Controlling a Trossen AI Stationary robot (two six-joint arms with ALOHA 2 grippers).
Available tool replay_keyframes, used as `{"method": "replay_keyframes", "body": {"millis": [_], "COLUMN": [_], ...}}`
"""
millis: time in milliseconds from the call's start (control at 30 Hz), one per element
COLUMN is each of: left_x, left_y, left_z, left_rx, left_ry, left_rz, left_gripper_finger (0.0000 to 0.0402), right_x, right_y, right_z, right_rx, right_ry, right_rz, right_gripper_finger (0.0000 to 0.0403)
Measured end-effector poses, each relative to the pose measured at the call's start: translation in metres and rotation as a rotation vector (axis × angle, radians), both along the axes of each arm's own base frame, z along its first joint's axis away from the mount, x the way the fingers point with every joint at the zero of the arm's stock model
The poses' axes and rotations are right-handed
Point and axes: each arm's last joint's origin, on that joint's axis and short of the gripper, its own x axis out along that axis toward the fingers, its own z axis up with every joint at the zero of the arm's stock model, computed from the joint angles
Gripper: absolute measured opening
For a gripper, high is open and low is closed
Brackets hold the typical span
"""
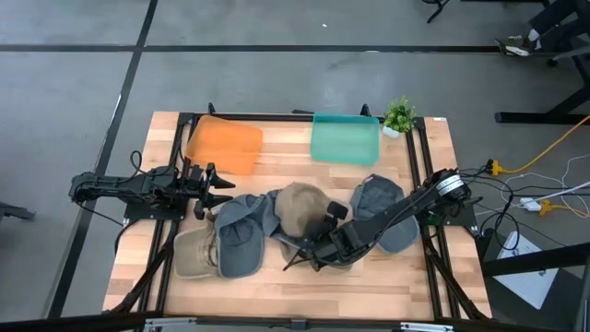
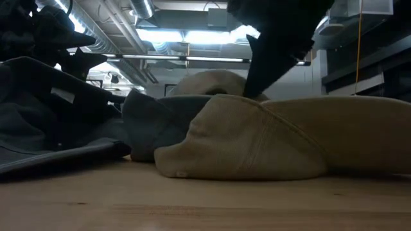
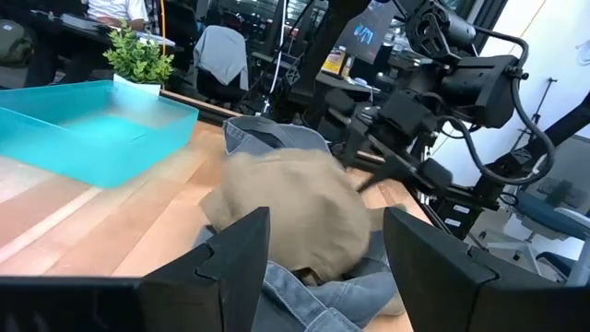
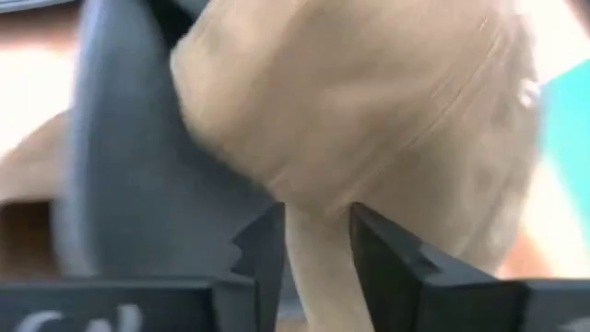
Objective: Pick & Place hat
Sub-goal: Prepare the brown cap, then put the top brown cap into the green bin
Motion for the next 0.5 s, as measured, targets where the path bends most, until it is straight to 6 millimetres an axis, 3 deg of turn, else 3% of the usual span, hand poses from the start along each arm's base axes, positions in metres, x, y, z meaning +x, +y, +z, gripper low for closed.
{"method": "replay_keyframes", "body": {"millis": [300,500], "left_x": [0.0,0.0], "left_y": [0.0,0.0], "left_z": [0.0,0.0], "left_rx": [0.0,0.0], "left_ry": [0.0,0.0], "left_rz": [0.0,0.0], "left_gripper_finger": [0.0207,0.0207], "right_x": [0.004,-0.008], "right_y": [0.0,-0.006], "right_z": [0.005,0.031], "right_rx": [0.316,0.409], "right_ry": [0.056,0.055], "right_rz": [0.004,-0.077], "right_gripper_finger": [0.0255,0.0279]}}
